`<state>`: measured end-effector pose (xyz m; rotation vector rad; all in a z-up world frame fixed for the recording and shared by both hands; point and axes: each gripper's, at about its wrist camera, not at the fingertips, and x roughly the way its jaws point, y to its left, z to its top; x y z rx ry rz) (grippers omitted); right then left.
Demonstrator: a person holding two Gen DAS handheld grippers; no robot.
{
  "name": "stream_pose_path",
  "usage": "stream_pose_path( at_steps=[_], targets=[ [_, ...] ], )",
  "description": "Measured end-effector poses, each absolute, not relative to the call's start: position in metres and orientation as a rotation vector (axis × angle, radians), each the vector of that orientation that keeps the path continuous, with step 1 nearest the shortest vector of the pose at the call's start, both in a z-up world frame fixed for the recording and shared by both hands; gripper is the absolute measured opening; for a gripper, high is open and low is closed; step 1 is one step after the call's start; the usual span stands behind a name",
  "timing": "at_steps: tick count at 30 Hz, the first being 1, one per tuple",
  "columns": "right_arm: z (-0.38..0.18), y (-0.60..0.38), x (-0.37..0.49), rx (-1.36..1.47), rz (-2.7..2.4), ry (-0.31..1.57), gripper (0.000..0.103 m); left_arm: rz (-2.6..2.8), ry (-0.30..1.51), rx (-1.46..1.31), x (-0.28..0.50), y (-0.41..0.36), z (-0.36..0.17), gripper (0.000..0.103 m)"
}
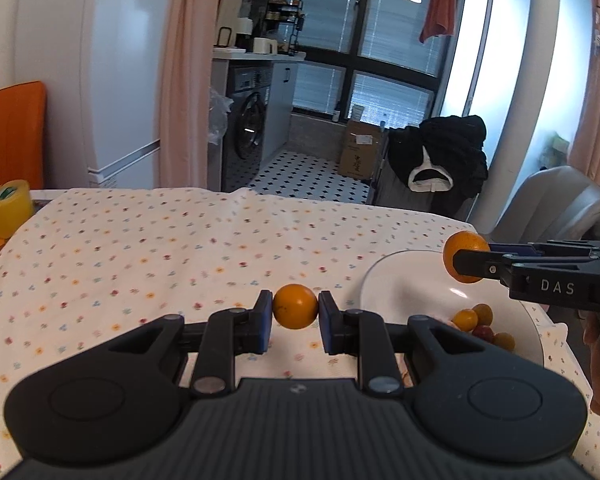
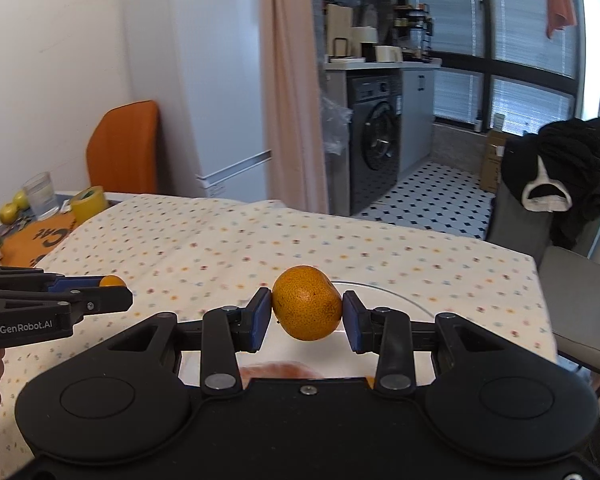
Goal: Organize fruits
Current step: 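Carry both fruits over the white plate and open both tools to release them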
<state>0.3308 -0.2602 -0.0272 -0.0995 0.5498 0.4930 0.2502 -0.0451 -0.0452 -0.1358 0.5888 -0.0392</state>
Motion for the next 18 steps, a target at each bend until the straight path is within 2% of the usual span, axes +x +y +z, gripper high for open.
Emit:
stream_pose_path(
  at_steps=[18],
  targets=[
    [-0.057,-0.303,0.355,-0.038,0.449,0.582,0.037,-0.081,0.644,-0.063,0.298,-0.094,-0.061,0.023]
  ],
)
